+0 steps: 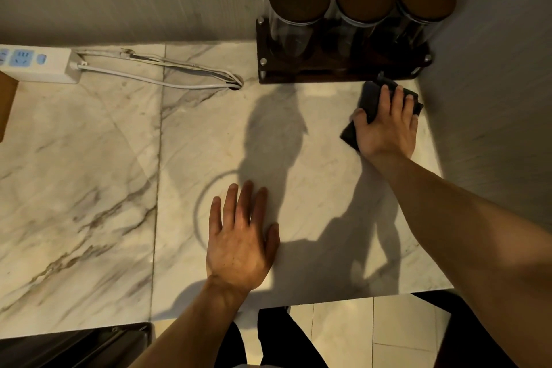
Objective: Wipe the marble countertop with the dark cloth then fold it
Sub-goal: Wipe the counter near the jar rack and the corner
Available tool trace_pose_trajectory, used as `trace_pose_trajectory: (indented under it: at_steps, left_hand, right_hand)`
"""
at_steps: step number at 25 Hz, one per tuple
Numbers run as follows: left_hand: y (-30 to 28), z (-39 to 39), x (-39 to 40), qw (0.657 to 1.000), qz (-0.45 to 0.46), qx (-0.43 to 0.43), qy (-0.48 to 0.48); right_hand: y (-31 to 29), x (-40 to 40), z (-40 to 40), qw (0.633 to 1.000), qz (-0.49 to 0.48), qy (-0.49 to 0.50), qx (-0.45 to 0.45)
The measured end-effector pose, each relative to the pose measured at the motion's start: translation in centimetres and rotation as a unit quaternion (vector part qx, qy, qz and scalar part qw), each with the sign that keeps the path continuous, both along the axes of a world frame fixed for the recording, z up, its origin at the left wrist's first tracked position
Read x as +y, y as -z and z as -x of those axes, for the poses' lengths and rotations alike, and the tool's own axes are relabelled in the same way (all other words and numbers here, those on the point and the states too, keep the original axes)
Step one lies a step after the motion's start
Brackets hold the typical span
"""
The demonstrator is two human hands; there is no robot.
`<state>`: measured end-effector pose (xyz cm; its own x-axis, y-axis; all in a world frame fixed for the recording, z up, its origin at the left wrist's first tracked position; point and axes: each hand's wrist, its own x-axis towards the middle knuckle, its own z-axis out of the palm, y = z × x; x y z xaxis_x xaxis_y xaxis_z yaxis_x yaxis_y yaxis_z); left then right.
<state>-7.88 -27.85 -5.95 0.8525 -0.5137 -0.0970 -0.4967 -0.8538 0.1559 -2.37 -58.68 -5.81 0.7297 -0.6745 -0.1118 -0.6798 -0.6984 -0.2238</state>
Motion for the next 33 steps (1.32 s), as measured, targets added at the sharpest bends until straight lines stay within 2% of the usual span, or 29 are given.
trace_pose_trajectory:
  at_steps: [7, 17, 24, 33]
  left_hand:
    - [0.0, 0.0, 0.1, 1.0, 0.003, 0.004, 0.002]
    - [0.3, 0.1, 0.6, 0.998, 0.044, -0.027, 0.026]
    - [0.5, 0.1, 0.5, 1.0, 0.026, -0.006, 0.016]
    - [0.5, -0.2, 0.8, 0.997, 0.072, 0.001, 0.03]
  right_hand:
    - [0.5, 1.1, 1.1, 0.994, 0.004, 0.112, -0.015]
    - [0.4, 4.2, 7.8, 0.989, 0.006, 0.145, -0.013]
    - [0.5, 6.9, 14.6, 0.986, 0.009, 0.164, -0.013]
    - [0.4, 9.2, 20.6, 0.983, 0.002, 0.183, -0.003]
